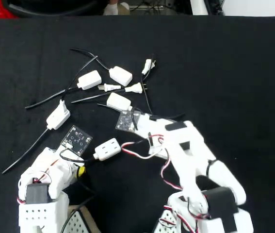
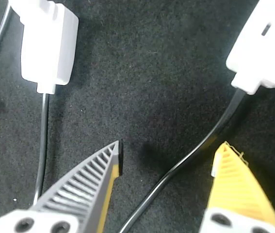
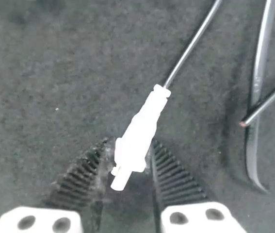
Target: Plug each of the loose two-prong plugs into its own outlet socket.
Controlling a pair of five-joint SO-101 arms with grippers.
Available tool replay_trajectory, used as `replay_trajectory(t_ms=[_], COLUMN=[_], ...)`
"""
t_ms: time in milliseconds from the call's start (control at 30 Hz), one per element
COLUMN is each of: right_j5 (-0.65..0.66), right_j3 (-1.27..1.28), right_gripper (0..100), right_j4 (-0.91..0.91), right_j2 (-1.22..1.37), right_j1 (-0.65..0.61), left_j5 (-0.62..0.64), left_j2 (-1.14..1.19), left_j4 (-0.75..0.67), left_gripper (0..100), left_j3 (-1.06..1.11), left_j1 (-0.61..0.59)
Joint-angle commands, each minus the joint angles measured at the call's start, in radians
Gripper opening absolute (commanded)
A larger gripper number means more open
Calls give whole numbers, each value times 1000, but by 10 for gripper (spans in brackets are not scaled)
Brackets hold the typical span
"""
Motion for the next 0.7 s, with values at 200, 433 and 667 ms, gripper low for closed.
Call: replay_trajectory(t_ms=[200,433,667], right_j5=[-31,-155,-204], right_j3=[-381,-661,-832], right_gripper=[192,191,92], right_j4=[313,494,601], right_j2=[176,372,634], right_j1=[-58,-75,-64], left_j5=[-9,-9,-9], left_j2=[-6,-6,-6], left_j4=[-14,-14,-14], left_gripper=[300,300,300], left_j3=[-1,-1,-1], left_j1=[-7,-7,-7])
